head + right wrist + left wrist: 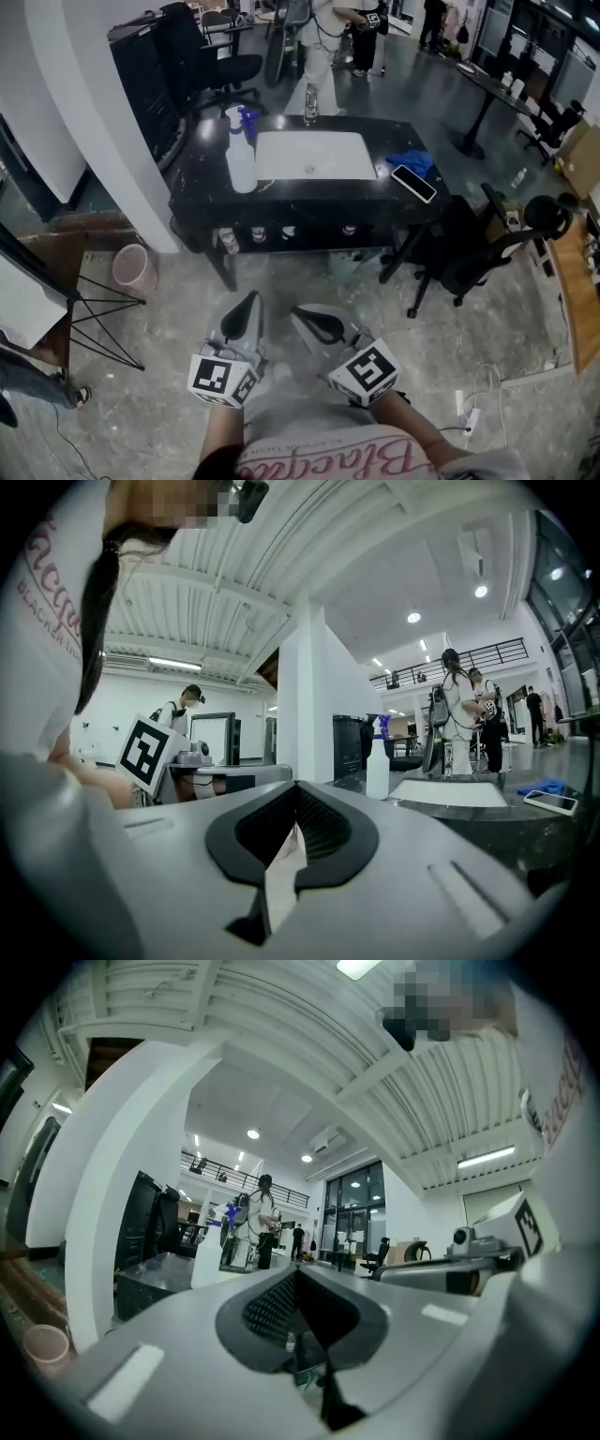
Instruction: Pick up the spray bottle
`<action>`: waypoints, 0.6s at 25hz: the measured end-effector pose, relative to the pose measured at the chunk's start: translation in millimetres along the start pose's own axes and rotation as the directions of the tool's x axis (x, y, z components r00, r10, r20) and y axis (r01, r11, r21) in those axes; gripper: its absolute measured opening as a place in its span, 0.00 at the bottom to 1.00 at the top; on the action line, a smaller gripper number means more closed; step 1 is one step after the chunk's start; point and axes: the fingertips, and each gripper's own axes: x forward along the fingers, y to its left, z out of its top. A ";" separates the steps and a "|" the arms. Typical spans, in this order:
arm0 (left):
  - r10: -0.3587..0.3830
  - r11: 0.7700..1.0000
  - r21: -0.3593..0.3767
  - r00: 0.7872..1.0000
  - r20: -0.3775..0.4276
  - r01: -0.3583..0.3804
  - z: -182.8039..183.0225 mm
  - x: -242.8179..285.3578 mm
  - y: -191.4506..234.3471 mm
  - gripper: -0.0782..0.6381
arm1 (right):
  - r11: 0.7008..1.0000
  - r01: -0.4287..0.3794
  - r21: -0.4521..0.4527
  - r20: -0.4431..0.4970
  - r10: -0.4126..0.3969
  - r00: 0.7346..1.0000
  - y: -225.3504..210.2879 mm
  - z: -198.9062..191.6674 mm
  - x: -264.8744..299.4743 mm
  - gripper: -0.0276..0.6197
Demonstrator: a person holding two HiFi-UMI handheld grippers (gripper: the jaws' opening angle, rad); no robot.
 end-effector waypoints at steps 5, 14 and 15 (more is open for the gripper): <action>-0.028 1.000 -0.008 1.000 0.007 0.028 4.1 34.7 29.5 0.11 | 1.000 0.017 0.015 -0.007 -0.016 1.000 -31.2 -0.4 35.3 0.05; -0.048 0.999 0.002 0.999 0.010 0.048 7.7 81.5 82.8 0.14 | 1.000 0.007 0.010 -0.006 -0.007 1.000 -65.4 4.5 99.6 0.05; -0.048 0.999 0.003 0.999 0.008 0.048 6.7 85.3 87.1 0.16 | 1.000 0.009 0.015 -0.010 -0.009 1.000 -68.6 2.4 103.5 0.05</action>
